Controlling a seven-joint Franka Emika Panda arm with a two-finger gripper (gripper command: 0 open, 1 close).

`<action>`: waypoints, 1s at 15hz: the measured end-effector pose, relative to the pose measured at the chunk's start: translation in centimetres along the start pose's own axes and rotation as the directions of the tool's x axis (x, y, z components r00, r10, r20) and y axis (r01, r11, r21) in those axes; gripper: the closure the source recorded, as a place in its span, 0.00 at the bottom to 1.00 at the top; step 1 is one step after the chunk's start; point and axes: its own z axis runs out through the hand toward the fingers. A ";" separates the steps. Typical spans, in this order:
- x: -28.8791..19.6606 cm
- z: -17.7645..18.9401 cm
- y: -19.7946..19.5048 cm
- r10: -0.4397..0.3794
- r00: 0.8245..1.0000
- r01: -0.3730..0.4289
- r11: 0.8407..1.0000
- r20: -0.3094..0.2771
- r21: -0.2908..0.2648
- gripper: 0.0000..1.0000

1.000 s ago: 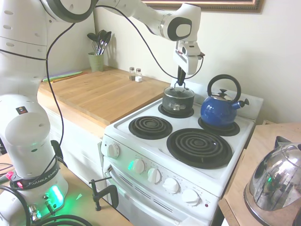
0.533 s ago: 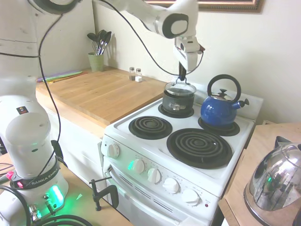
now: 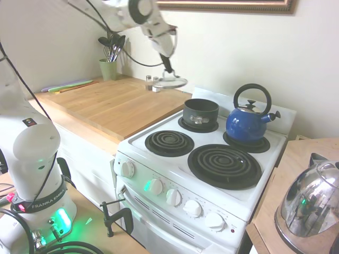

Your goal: Uncover the lid of the pot

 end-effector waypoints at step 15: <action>-13.4 12.8 -4.8 -0.306 0.941 0.337 0.889 0.145 -0.311 1.00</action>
